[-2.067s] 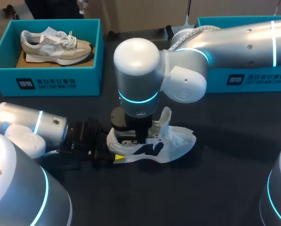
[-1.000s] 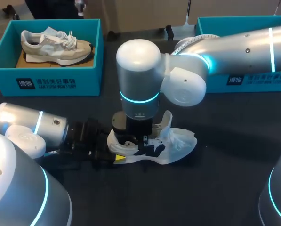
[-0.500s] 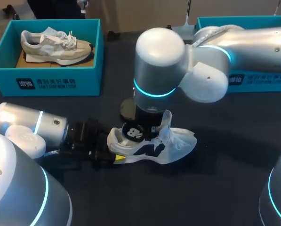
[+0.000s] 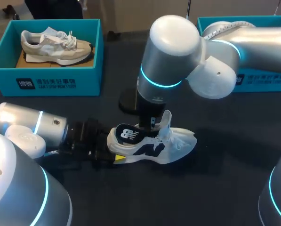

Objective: Take the shoe out of the shoebox, open the shoe tongue, remove and reinsert the insole, then place the shoe into the shoebox

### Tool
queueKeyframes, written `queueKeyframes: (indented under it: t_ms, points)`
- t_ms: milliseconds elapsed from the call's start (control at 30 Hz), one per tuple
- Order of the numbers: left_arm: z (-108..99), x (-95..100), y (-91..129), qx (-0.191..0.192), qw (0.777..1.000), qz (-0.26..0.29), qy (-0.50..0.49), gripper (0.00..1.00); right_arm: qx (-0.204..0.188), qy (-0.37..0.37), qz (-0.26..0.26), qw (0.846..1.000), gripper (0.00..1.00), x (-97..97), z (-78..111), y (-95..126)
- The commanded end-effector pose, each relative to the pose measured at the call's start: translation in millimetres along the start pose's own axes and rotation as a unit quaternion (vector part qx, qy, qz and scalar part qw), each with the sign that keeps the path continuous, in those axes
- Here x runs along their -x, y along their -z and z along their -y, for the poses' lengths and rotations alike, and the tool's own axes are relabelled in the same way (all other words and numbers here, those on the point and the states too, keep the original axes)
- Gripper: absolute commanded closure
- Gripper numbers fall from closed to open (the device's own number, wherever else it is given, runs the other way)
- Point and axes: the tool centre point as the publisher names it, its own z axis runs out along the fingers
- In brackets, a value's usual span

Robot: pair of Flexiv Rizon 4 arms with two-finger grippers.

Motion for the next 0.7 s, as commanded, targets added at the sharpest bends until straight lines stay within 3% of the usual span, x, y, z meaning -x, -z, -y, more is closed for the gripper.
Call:
queueKeyframes:
  t_ms: [33, 233, 333, 433, 700]
  points:
    - [0.1, -0.5, 0.3, 0.001, 1.000, 0.000, 0.000, 1.00, -0.004, 0.009, -0.006, 1.000, 1.00, 2.0, -14.3, -9.6]
    - [0.1, -0.5, 0.3, 0.001, 1.000, 0.000, 0.000, 1.00, -0.010, 0.003, -0.008, 1.000, 1.00, -3.2, -9.7, -10.4]
    - [0.1, -0.5, 0.3, 0.001, 1.000, 0.000, 0.000, 1.00, -0.009, 0.007, -0.015, 1.000, 0.78, -2.6, -11.6, -9.7]
    - [0.1, -0.5, 0.3, 0.001, 1.000, 0.000, 0.000, 1.00, -0.005, 0.017, -0.024, 1.000, 0.70, -0.7, -16.0, -11.2]
    - [0.1, -0.5, 0.3, 0.001, 1.000, 0.000, 0.000, 1.00, 0.008, 0.048, -0.049, 0.998, 0.61, 4.8, -22.8, -16.9]
